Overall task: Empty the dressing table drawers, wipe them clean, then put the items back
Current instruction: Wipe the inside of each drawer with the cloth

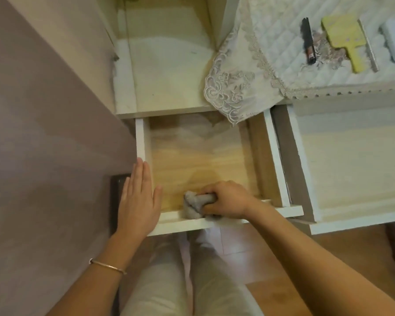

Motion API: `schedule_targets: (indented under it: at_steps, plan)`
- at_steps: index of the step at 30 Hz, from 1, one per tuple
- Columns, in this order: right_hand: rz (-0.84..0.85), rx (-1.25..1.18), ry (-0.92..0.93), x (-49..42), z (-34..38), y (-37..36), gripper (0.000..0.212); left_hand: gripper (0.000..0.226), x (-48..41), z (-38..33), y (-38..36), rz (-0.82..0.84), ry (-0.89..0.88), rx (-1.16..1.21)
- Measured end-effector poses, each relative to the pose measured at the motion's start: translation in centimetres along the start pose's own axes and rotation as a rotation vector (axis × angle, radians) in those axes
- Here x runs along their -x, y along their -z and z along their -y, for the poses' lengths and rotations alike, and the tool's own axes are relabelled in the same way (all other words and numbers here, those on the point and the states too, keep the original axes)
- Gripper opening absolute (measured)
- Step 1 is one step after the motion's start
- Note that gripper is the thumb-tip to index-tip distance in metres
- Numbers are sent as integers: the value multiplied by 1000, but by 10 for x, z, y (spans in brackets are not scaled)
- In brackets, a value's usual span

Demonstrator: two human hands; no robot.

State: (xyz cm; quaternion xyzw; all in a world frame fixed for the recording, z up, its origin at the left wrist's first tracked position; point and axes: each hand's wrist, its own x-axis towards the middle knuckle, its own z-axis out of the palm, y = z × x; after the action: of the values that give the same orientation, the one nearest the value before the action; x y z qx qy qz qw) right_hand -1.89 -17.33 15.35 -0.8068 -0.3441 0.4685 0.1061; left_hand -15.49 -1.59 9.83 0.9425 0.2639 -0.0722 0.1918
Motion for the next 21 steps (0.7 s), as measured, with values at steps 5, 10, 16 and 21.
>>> schedule_targets:
  at_steps: [5, 10, 16, 21]
  plan:
    - [-7, -131, 54, -9, 15, -13, 39, 65, 2, -1, -3, 1, 19, 63]
    - [11, 49, -309, 22, -57, 27, 34, 57, 3, -5, -2, 0, 29, 142]
    - [-16, 11, -197, 14, -40, 10, 32, 50, -8, -6, 11, -124, 113, 410]
    - [4, -644, -44, -36, 27, -24, 21, 55, -17, -8, 9, 4, 256, 698]
